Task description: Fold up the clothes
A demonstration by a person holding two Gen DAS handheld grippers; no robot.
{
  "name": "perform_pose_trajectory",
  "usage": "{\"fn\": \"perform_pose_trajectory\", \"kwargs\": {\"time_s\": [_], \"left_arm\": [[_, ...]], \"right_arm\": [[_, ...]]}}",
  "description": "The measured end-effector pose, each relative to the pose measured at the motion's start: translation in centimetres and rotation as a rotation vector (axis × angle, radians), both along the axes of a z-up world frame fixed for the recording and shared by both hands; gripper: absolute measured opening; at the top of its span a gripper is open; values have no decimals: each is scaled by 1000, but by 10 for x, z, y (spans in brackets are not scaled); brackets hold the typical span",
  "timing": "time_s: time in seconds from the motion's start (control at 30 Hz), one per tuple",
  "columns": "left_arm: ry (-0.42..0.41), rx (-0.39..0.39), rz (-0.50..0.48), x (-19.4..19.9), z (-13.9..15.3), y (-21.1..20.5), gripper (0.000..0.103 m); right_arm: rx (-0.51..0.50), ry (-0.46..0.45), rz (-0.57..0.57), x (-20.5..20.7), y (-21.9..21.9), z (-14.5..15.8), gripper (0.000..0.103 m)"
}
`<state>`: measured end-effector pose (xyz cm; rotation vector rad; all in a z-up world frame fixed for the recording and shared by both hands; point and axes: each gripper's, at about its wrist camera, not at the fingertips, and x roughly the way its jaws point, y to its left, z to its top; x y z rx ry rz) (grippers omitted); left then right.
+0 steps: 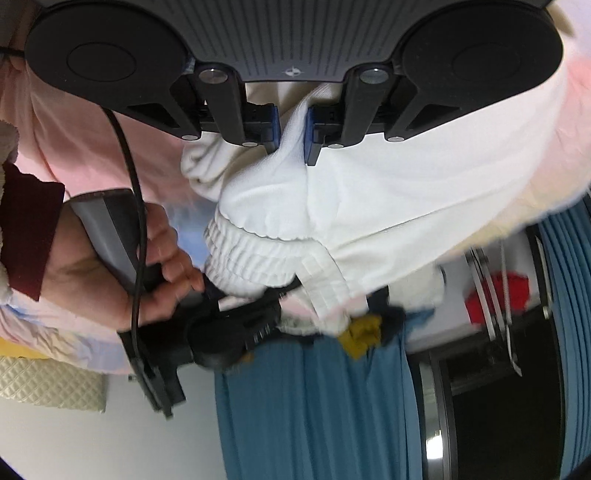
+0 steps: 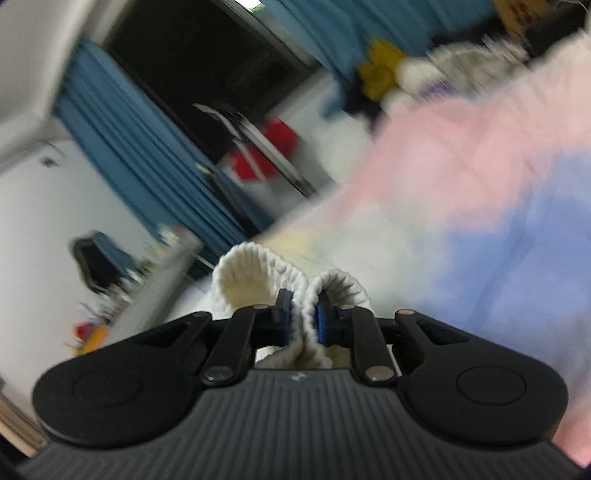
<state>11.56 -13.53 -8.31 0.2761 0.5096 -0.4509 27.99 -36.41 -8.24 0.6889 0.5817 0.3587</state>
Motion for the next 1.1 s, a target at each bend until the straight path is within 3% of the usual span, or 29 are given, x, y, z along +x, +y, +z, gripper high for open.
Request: {"fn": "perform_pose_trajectory", "kwargs": {"time_s": [0.07, 0.13, 0.27, 0.37, 0.47, 0.53, 0.67, 0.73, 0.8, 0.83, 1.1], "left_arm": [[26, -9, -1, 3, -3, 3, 13], [37, -21, 0, 5, -3, 6, 14], [64, -56, 6, -2, -4, 11, 16], [69, -88, 7, -8, 2, 21, 22], [48, -105, 25, -19, 13, 31, 40], [13, -114, 47, -30, 22, 40, 53], [-60, -121, 117, -51, 39, 64, 68], [-105, -100, 161, -60, 45, 78, 80], [-134, -68, 186, -70, 49, 94, 81], [-142, -46, 199, -76, 49, 101, 81], [-149, 57, 294, -95, 37, 136, 85]], "right_arm": [[24, 91, -8, 10, -3, -25, 17], [65, 124, -14, 14, -6, -37, 17], [51, 98, 8, 9, -5, -33, 18], [42, 66, 14, -1, -3, -18, 20], [9, 21, -1, -18, -1, -3, 24], [-28, 1, -38, -30, 0, 7, 37], [-51, -32, -123, -61, -7, 23, 59], [-57, -45, -146, -76, -9, 30, 62], [-46, -44, -158, -93, -6, 34, 66], [-37, -41, -162, -102, -5, 35, 74], [23, 69, -85, -147, 32, 19, 79]]}}
